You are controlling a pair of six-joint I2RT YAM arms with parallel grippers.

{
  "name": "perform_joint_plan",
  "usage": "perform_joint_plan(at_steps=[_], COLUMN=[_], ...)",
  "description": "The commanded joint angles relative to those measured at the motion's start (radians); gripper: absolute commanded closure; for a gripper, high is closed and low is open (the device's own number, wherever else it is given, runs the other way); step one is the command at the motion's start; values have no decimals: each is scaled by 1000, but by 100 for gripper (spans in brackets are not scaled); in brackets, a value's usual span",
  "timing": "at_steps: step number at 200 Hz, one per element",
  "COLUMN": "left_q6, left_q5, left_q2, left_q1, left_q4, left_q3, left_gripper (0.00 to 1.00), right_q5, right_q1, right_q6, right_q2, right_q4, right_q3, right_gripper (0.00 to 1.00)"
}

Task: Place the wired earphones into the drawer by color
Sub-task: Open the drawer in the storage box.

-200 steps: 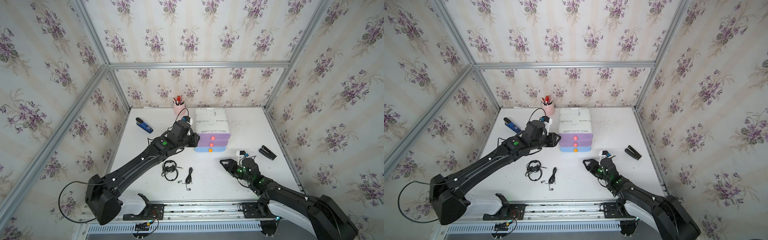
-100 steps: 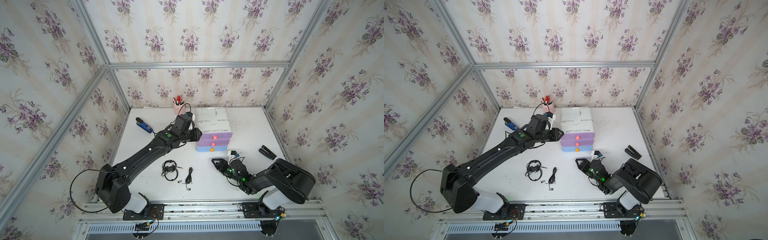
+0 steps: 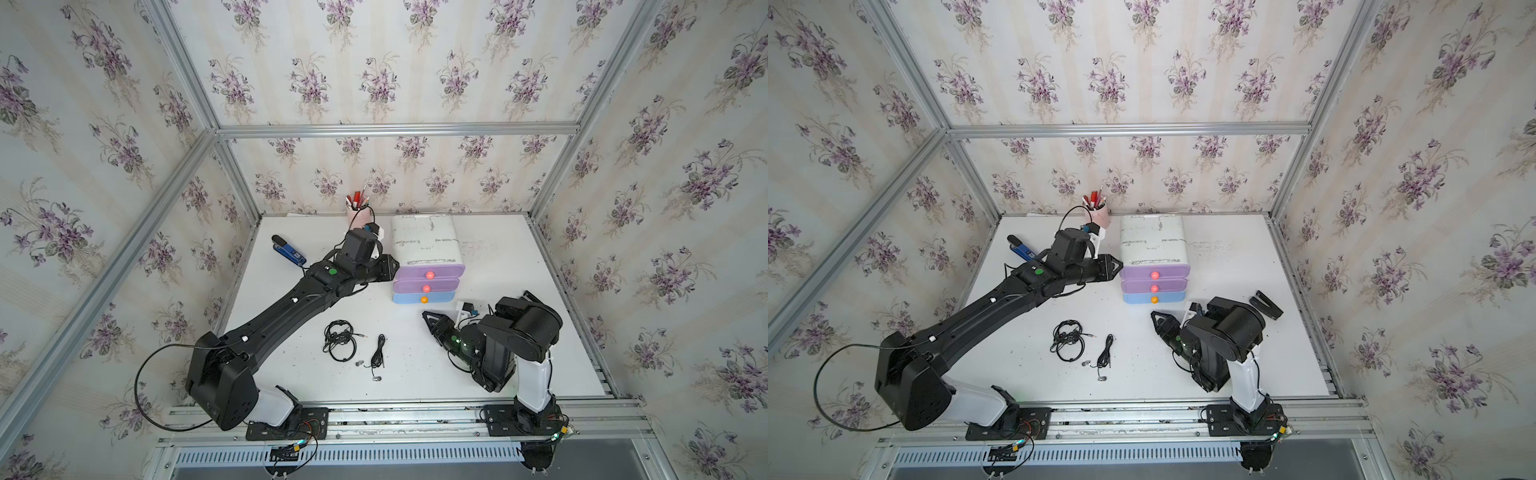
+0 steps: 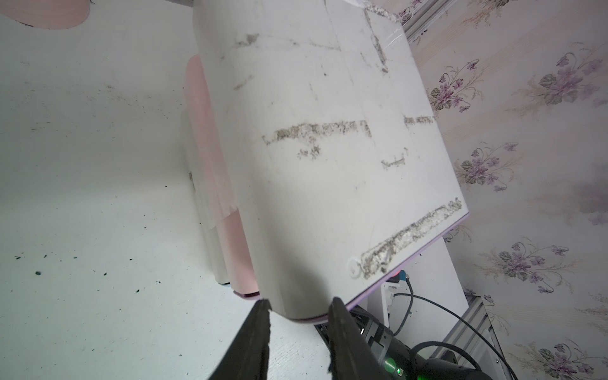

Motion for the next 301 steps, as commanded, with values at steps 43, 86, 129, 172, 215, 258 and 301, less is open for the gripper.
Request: perform_joint_plan(at_steps=[43, 86, 129, 172, 215, 258, 301], left_q6=[2, -2, 2, -1, 0, -3, -2], left_q5=[-2, -2, -2, 2, 7, 16, 20], left_q2=[-27, -23, -27, -26, -27, -22, -22], left_q1=[6, 7, 9, 9, 10, 10, 11], left_q4=[13, 13, 12, 11, 7, 18, 13], left_q3=[-21, -25, -31, -35, -35, -37, -37], left_gripper=[65, 66, 66, 66, 66, 65, 65], right_q5=[36, 53, 60, 72, 73, 67, 57], right_q1=[-8, -22, -36, -42, -51, -55, -59], right_q6=[-7, -5, 1, 22, 30, 40, 65], right_q2=[13, 36, 52, 74, 84, 98, 120], right_q4=[172, 172, 173, 172, 172, 172, 172], right_q3=[51, 77, 111, 135, 153, 176, 198], right_gripper=[46, 46, 47, 51, 54, 55, 66])
